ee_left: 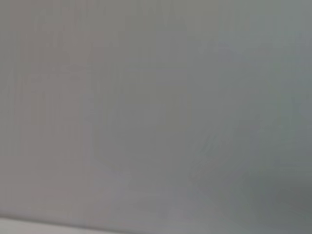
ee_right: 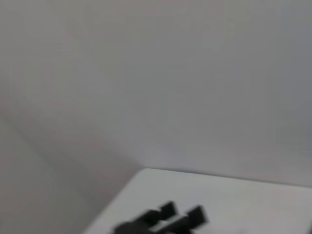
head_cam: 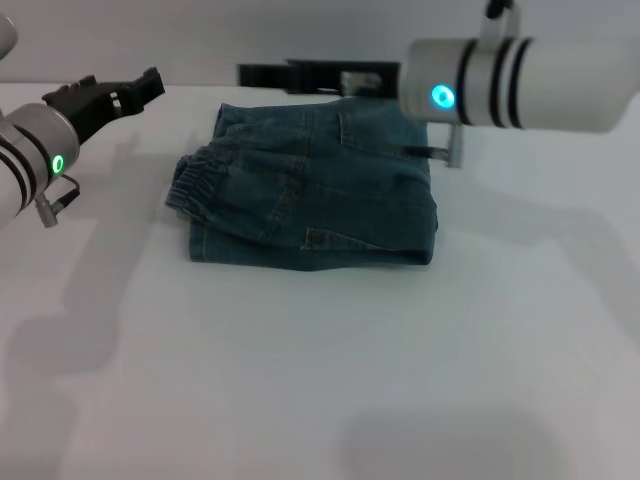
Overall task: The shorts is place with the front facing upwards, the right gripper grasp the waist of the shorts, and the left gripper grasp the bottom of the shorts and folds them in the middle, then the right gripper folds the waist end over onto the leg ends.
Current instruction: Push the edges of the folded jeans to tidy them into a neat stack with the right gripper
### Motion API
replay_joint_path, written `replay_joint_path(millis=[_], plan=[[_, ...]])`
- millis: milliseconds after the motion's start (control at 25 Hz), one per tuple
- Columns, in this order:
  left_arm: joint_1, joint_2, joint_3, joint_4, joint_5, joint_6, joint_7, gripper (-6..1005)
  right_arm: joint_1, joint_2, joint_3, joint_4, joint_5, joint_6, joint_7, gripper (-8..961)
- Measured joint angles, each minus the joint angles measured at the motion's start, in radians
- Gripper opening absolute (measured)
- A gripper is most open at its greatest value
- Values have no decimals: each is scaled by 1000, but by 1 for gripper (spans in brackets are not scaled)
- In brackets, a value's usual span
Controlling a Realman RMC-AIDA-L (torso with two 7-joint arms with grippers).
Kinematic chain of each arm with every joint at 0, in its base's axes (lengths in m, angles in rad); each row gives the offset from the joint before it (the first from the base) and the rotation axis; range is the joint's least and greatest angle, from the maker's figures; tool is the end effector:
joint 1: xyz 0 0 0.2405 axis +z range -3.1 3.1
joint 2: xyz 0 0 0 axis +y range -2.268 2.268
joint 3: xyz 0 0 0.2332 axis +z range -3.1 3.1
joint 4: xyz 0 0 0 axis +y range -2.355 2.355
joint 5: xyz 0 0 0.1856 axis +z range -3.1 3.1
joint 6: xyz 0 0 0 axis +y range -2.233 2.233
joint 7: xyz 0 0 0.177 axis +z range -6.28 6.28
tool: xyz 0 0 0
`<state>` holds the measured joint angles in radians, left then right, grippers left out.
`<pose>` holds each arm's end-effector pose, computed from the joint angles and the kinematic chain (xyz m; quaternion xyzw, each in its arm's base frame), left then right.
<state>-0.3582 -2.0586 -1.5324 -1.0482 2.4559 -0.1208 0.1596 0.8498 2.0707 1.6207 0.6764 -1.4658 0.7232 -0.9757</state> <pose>-0.2363 0.4132 0.0177 -0.7086 -0.4247 -0.2105 0.5226 0.0799 0.4157 -0.0795 -0.8648 0.3985 0.2538 0.1700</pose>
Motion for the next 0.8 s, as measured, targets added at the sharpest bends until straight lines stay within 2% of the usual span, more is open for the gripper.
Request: replay_joint_path(millis=[80,200,320,400,480,560,640,720,800], plan=[[13,0,17,-1,0,46,0,849,-18,-1,0,20,-42,-40,-10,382],[39,-1,74,-3,-2,154,0,849,-113,6,-20,141,-231,-247,9,467],[51,-1,135,3,-1,245,-1,849,-252,12,-142,298,-400,-611,71,564],[51,-1,157,14,-1,271,-1,849,-327,13,-242,362,-457,-888,81,645],[47,-2,172,26,-1,283,-1,849,-372,14,-327,381,-472,-1107,48,725],[42,-3,195,43,0,314,-4,849,-382,15,-416,351,-470,-1324,-21,724],[42,-3,203,52,0,332,-5,849,-368,17,-509,286,-464,-1482,-60,724],[33,-3,237,92,0,404,-8,849,-344,16,-614,207,-465,-1604,-40,723],[28,-4,251,120,-1,447,-11,849,-325,11,-720,137,-480,-1667,65,722]])
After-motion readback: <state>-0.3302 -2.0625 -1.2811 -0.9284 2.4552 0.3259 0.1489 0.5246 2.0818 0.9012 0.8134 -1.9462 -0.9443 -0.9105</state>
